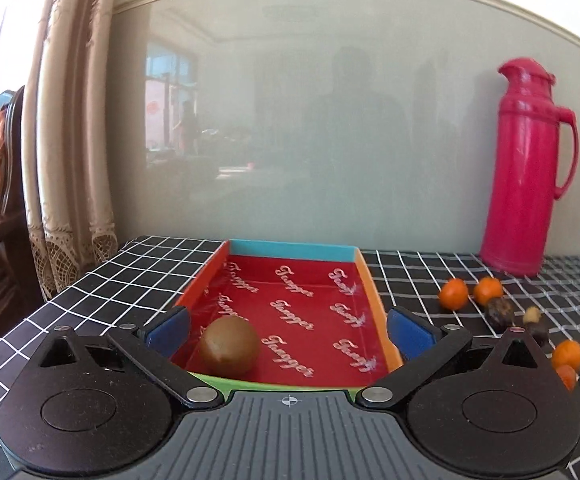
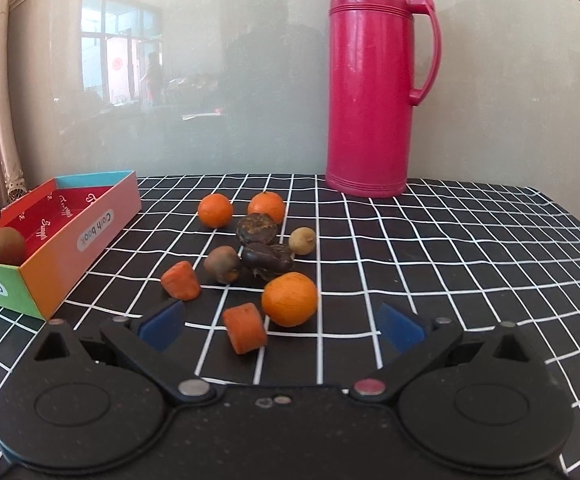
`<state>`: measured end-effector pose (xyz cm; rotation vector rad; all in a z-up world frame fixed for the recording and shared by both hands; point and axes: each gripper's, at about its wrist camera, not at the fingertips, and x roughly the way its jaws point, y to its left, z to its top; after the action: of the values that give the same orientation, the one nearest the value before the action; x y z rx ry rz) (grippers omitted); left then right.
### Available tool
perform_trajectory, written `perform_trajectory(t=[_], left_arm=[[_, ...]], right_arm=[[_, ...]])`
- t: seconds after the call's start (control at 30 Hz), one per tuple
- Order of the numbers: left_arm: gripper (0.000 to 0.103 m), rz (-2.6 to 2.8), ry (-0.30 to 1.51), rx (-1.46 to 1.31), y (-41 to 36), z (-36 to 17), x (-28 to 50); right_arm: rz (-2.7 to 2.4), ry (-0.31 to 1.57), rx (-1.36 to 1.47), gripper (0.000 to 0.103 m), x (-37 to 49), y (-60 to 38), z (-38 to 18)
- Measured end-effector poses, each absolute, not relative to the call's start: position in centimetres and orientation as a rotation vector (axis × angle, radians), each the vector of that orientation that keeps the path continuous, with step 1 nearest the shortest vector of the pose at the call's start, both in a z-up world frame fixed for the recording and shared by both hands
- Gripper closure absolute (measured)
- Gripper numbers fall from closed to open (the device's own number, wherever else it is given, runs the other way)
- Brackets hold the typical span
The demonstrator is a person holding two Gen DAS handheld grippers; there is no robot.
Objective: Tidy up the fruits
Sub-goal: 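Carry the kiwi into the red-lined box and open the left tool, then grasp an orange carrot chunk with the right tool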
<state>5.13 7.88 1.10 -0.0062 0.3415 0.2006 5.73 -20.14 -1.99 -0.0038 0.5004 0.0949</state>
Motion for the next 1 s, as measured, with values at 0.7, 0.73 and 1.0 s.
perform_trajectory(t=[0.7, 0.73, 1.0], left_arm=[[0.000, 0.189, 0.405, -0.044, 6.2, 1.5, 3.3], [0.000, 0.193, 0.402, -0.046, 6.5, 1.5, 3.2], [0.000, 0.210, 0.392, -0.031, 8.2, 1.3, 2.7]], right_arm=[[0.101, 0.503, 0.012, 0.000, 4.4, -21.3, -1.7], [0.108, 0.500, -0.009, 0.000, 4.4, -20.8, -1.7], [0.121, 0.508, -0.028, 0.003, 5.3, -18.8, -1.8]])
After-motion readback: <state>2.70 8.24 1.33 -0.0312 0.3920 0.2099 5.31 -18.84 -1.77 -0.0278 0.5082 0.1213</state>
